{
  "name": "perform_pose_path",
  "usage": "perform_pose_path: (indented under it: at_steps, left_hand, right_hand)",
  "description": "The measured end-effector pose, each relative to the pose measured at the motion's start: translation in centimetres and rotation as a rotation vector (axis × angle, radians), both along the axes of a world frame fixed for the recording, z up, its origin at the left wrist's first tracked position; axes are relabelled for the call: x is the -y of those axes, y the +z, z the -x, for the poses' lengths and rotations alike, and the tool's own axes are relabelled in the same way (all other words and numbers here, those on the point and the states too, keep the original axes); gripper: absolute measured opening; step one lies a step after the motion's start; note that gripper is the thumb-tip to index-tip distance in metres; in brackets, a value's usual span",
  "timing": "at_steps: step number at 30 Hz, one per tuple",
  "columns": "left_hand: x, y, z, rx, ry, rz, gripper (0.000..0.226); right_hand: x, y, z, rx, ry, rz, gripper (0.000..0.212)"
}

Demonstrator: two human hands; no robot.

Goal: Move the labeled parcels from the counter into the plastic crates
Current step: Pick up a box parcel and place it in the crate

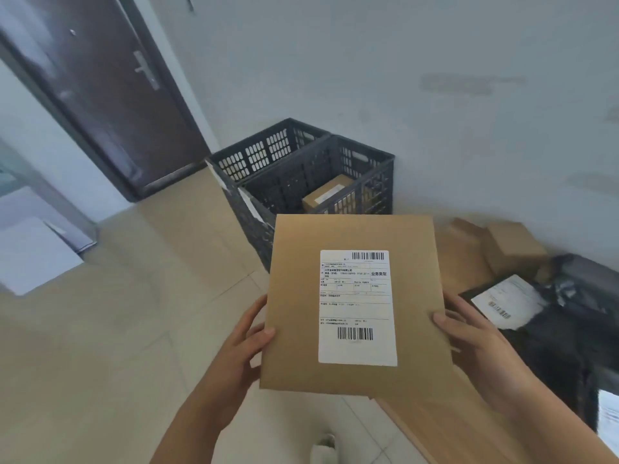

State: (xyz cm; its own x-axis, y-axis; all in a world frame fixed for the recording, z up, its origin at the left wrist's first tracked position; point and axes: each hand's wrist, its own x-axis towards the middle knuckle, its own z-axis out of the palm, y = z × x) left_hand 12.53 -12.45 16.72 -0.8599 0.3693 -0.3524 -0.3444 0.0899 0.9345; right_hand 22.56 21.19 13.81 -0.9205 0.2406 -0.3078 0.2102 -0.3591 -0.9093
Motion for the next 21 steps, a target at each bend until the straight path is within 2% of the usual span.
perform_pose_path:
  at_steps: [5,12,18,21]
  left_hand:
    - [4.0,-0.2,-3.8,0.069,0.126,0.004,0.07]
    - [7.7,0.2,-4.7,0.075,0.183,0.01,0.071]
    - [12.4,0.8,-1.2,0.054,0.173,-0.048,0.071]
    - [14.9,1.2,1.5,0.01,0.159,-0.083,0.066]
  right_hand:
    - [3.6,0.0,1.9,0.025,0.12,0.009,0.052]
    - [7.2,0.2,4.1,0.03,0.169,0.004,0.052]
    - [11.8,1.3,6.4,0.02,0.148,-0.024,0.042]
    - [14.6,2.2,8.4,-0.001,0.138,-0.034,0.049]
